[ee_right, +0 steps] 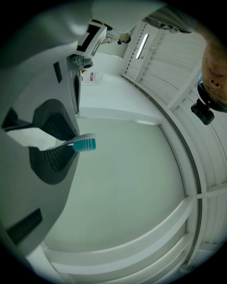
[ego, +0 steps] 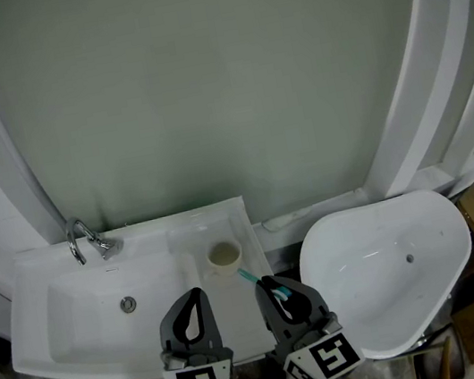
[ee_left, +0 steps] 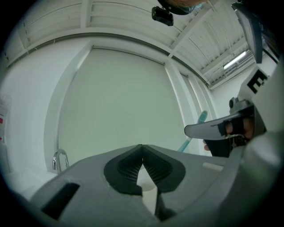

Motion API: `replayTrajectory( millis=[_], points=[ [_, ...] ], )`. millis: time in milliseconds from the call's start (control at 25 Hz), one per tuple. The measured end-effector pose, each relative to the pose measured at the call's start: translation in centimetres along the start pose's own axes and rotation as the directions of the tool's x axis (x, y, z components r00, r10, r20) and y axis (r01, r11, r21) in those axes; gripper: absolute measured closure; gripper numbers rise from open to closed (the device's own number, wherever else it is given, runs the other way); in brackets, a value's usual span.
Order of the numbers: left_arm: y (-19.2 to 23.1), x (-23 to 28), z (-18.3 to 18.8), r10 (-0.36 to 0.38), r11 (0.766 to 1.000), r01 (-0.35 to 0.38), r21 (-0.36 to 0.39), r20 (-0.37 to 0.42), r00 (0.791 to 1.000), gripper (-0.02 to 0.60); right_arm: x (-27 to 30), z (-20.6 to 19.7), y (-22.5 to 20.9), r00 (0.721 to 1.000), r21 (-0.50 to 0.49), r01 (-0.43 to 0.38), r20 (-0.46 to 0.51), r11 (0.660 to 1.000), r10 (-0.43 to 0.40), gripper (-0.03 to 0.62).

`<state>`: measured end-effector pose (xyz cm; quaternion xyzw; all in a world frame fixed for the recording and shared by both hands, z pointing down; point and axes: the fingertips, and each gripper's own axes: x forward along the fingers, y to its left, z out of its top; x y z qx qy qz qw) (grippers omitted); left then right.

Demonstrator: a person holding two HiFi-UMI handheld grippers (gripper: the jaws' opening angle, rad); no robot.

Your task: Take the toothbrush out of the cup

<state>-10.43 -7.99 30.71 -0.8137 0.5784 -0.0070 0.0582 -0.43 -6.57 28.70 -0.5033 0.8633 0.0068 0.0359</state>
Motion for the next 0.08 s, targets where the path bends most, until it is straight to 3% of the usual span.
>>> replayTrajectory(
  millis=[80],
  points=[
    [-0.21,0.12,-0.02,-0.005,1.0,0.005,0.01,0.0,1.0,0.566,-0.09,-0.05,-0.2,1.0,0.0,0.001,0.0,1.0,-0.001,0.557]
  ],
)
